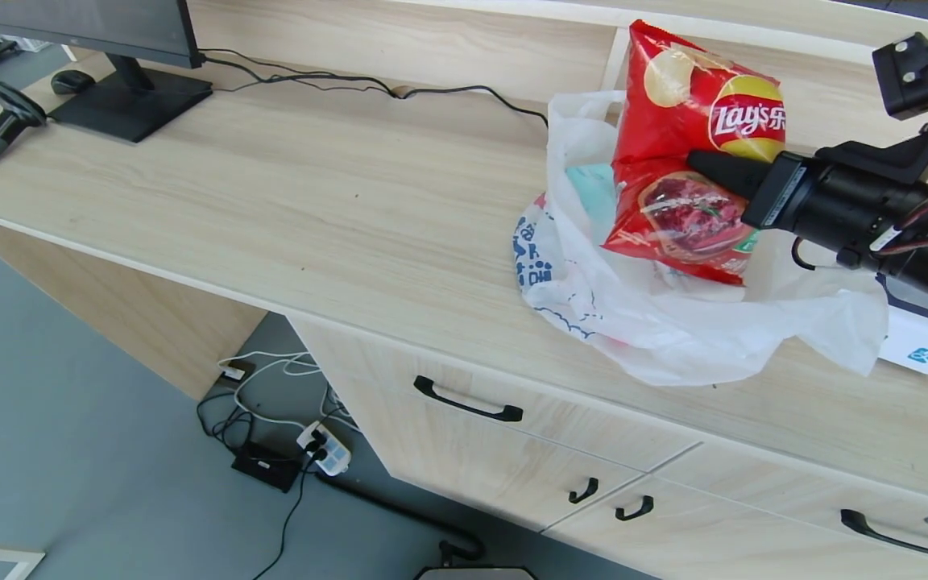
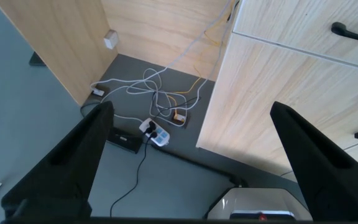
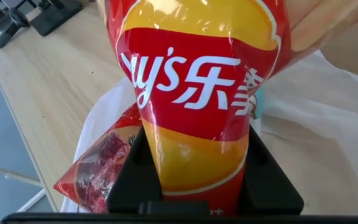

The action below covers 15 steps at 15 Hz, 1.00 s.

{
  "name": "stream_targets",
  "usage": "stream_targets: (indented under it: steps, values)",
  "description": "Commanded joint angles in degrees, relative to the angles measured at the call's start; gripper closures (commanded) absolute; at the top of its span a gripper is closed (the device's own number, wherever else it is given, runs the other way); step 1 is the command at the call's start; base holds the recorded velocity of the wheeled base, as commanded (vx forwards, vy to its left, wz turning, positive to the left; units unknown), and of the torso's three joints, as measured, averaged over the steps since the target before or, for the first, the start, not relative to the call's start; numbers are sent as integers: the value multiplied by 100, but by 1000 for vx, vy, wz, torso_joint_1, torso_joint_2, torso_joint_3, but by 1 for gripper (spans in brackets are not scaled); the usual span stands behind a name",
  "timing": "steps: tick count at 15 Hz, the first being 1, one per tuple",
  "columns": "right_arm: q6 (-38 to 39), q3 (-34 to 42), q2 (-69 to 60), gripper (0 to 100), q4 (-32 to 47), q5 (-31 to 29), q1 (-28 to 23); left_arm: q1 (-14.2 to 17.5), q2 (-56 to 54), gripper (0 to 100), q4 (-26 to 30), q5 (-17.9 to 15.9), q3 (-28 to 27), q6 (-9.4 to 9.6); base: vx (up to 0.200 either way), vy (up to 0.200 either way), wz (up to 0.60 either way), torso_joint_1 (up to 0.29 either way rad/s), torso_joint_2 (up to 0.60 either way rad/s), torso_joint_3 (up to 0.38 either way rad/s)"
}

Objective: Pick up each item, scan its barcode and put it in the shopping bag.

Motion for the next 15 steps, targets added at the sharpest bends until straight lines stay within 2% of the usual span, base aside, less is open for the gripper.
stream_targets:
  steps: [1, 4, 5, 13, 15]
  values:
    - [-23, 76, 76, 100, 11, 3, 14, 1, 0, 0, -3, -4, 0, -8, 0, 0, 0, 0, 0, 0]
    - [-23, 103, 119, 100, 11, -6, 6, 1, 0, 0, -3, -4, 0, 1, 0, 0, 0, 0, 0, 0]
    - [-23, 76, 155, 0, 11, -14, 6, 1, 0, 0, -3, -4, 0, -8, 0, 0, 0, 0, 0, 0]
    - [-14, 6, 146, 0, -33, -14, 6, 1, 0, 0, 5, 5, 0, -8, 0, 0, 0, 0, 0, 0]
    - [-14, 76, 40, 0, -385, -32, 6, 1, 0, 0, -3, 5, 0, 1, 0, 0, 0, 0, 0, 0]
